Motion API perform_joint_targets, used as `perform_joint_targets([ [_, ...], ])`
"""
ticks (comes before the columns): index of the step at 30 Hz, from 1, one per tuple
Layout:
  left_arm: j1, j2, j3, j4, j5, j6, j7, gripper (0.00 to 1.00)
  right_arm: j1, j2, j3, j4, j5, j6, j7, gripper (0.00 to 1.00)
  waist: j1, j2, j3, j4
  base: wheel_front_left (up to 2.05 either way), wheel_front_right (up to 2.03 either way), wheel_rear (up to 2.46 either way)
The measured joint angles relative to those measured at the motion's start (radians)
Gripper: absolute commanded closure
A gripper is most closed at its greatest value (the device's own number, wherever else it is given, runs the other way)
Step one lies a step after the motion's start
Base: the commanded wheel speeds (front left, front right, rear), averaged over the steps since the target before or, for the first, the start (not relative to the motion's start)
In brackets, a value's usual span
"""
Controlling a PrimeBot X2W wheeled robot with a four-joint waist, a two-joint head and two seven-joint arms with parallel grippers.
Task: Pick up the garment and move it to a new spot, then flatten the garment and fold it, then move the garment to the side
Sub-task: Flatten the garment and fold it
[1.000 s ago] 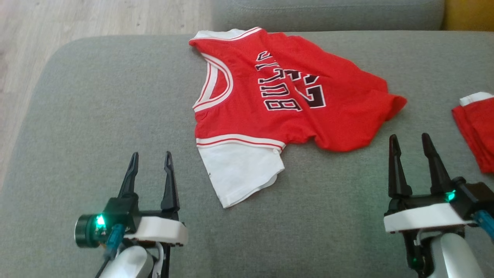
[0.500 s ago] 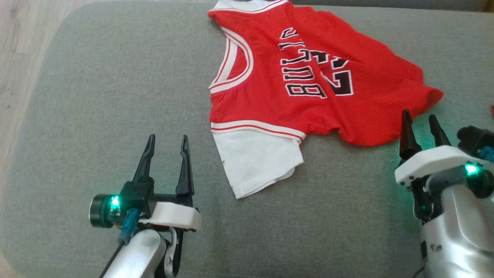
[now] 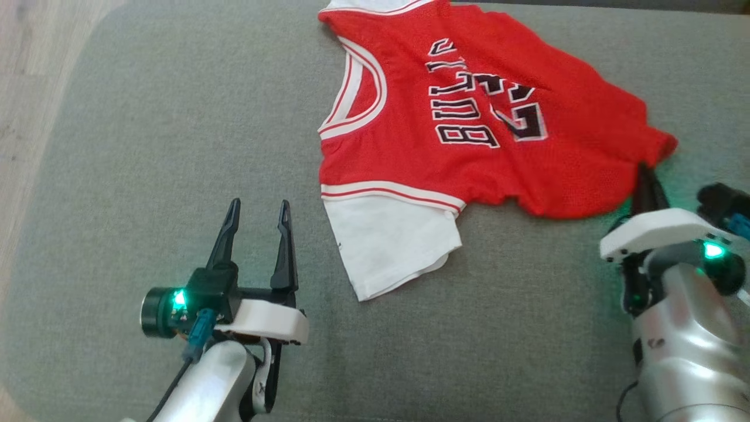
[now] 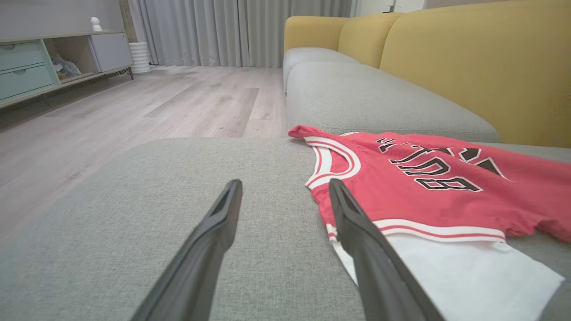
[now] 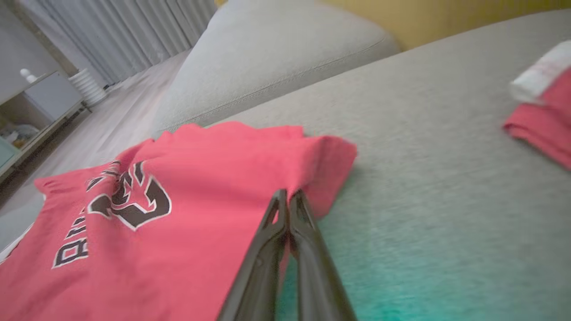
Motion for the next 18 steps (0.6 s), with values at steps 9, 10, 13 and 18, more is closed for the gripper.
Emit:
perform_joint_targets([
  [9,0.005,-0.014,0.001,0.01,0.0,-0.016,0.0,0.0,0.042,0.001,-0.169,-0.049,-0.182,0.0,-0.031,1.0,-0.0001,0.0,-0.043,-0.022,0.0,0.0,0.0],
  [10,0.006,-0.016,0.001,0.01,0.0,-0.017,0.0,0.0,0.043,0.0,-0.184,-0.064,-0.199,0.0,-0.031,1.0,-0.0001,0.0,-0.046,-0.019,0.0,0.0,0.0],
  [13,0.008,-0.018,0.002,0.012,0.0,-0.025,0.0,0.0,0.036,0.0,-0.193,-0.115,-0.236,0.0,-0.03,1.0,-0.0001,0.0,-0.05,-0.005,0.0,0.0,0.0],
  [18,0.024,-0.027,0.003,0.018,0.0,-0.034,0.0,0.0,0.023,0.0,-0.169,-0.202,-0.318,0.0,0.009,1.0,-0.0001,0.0,-0.048,0.03,0.0,0.0,0.0],
])
